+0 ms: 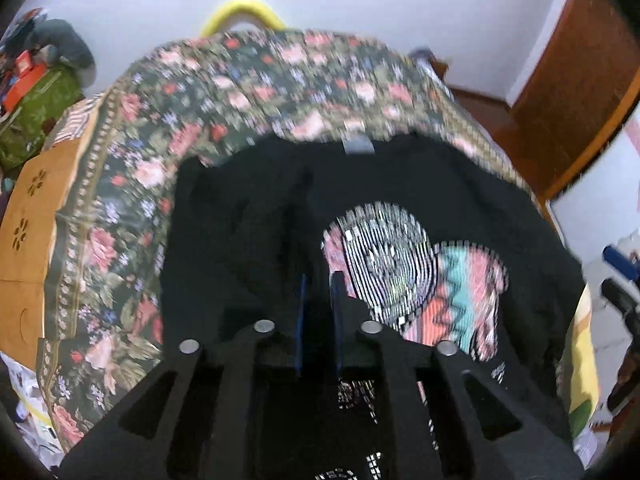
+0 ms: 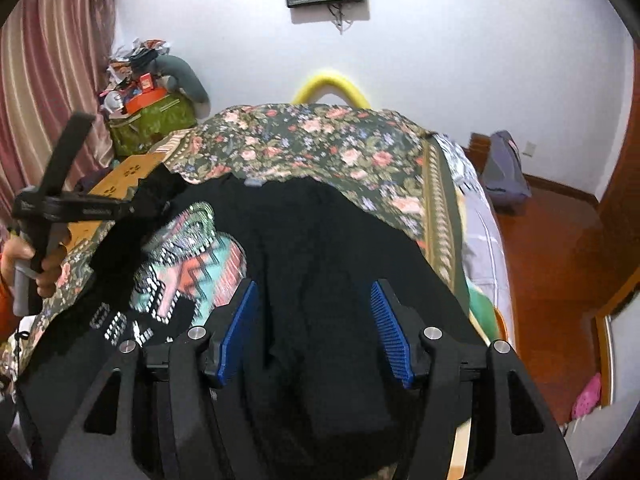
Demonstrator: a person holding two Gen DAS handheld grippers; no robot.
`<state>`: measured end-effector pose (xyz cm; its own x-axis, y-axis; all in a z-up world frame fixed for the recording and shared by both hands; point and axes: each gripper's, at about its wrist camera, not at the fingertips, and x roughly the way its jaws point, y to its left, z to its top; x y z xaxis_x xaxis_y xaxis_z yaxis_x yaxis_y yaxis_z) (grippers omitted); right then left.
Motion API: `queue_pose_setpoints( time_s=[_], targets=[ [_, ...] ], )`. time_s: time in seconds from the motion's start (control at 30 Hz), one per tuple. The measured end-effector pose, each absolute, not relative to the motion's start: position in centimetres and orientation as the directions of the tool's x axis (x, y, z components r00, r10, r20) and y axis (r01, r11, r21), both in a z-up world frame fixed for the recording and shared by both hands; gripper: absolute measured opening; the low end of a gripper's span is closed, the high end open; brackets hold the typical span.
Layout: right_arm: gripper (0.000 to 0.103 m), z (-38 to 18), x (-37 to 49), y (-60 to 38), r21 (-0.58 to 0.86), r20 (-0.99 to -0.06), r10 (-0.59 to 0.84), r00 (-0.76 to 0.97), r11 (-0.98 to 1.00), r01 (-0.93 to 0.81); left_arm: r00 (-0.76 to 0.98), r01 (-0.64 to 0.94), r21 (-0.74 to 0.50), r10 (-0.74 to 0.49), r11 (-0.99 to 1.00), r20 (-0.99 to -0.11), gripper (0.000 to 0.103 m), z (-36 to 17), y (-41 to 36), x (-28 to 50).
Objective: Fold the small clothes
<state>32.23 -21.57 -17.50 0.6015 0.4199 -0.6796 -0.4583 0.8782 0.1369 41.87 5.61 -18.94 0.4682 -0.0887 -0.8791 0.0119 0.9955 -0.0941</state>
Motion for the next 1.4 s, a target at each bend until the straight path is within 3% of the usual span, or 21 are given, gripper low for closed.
queue_pose_setpoints(
  time_s=[0.07,0.13,0.27,0.43,0.57,0.73,1.07,1.17,1.23,1.3,1.4],
  targets=[
    [0.055,-17.9,31.8,-22.3,0.141,-0.685,0.407,0.604,0.888,-0.439,0.447,0.041,-0.099,-0.107,0.994,-0.888,0.038,-19.1,5.2,41.5],
    [0.055,-18.2,31.3,-23.2,0.149,-0.688,0.400,0.606,0.894,-0.422,0.457,0.059,-0.096,-0.113,0.994,-0.882,0.052,-18.7,5.1,40.8],
    [0.055,-18.5,30.4,-25.0,0.160,-0.687,0.379,0.620,0.911,-0.380,0.538,0.071,-0.042,-0.073,0.997,-0.840,0.071,-15.9,6.2,38.4],
    [0.056,-19.1,29.2,-27.3,0.163,-0.693,0.337,0.637,0.935,-0.316,0.573,-0.013,0.009,0.015,1.000,-0.819,0.075,-15.5,9.3,36.5],
    [0.064,-20.4,28.9,-29.0,0.162,-0.711,0.296,0.637,0.952,-0.260,0.504,-0.084,0.043,0.080,0.995,-0.860,0.075,-19.2,11.7,36.4],
    [0.064,-22.5,29.6,-30.9,0.183,-0.743,0.263,0.615,0.964,-0.191,0.432,-0.126,0.030,0.082,0.992,-0.898,0.076,-23.5,12.8,36.2],
    [0.064,-26.1,34.2,-34.1,0.301,-0.750,0.277,0.601,0.952,-0.063,0.480,-0.132,0.025,0.086,0.991,-0.873,0.083,-24.1,12.9,35.5],
    [0.051,-26.8,35.2,-34.7,0.368,-0.738,0.310,0.599,0.929,-0.028,0.483,-0.130,0.043,0.101,0.991,-0.870,0.083,-24.1,12.7,35.5],
    [0.021,-26.8,35.5,-34.9,0.398,-0.730,0.334,0.597,0.917,-0.026,0.484,-0.125,0.062,0.116,0.990,-0.867,0.083,-24.0,12.5,35.5],
    [0.004,-26.3,35.5,-34.6,0.386,-0.724,0.326,0.608,0.922,-0.034,0.487,-0.117,0.095,0.140,0.989,-0.862,0.083,-23.8,12.2,35.4],
    [0.003,-24.5,35.0,-34.3,0.350,-0.703,0.306,0.642,0.935,-0.062,0.489,-0.101,0.146,0.177,0.984,-0.854,0.083,-23.5,11.5,35.2]
  ],
)
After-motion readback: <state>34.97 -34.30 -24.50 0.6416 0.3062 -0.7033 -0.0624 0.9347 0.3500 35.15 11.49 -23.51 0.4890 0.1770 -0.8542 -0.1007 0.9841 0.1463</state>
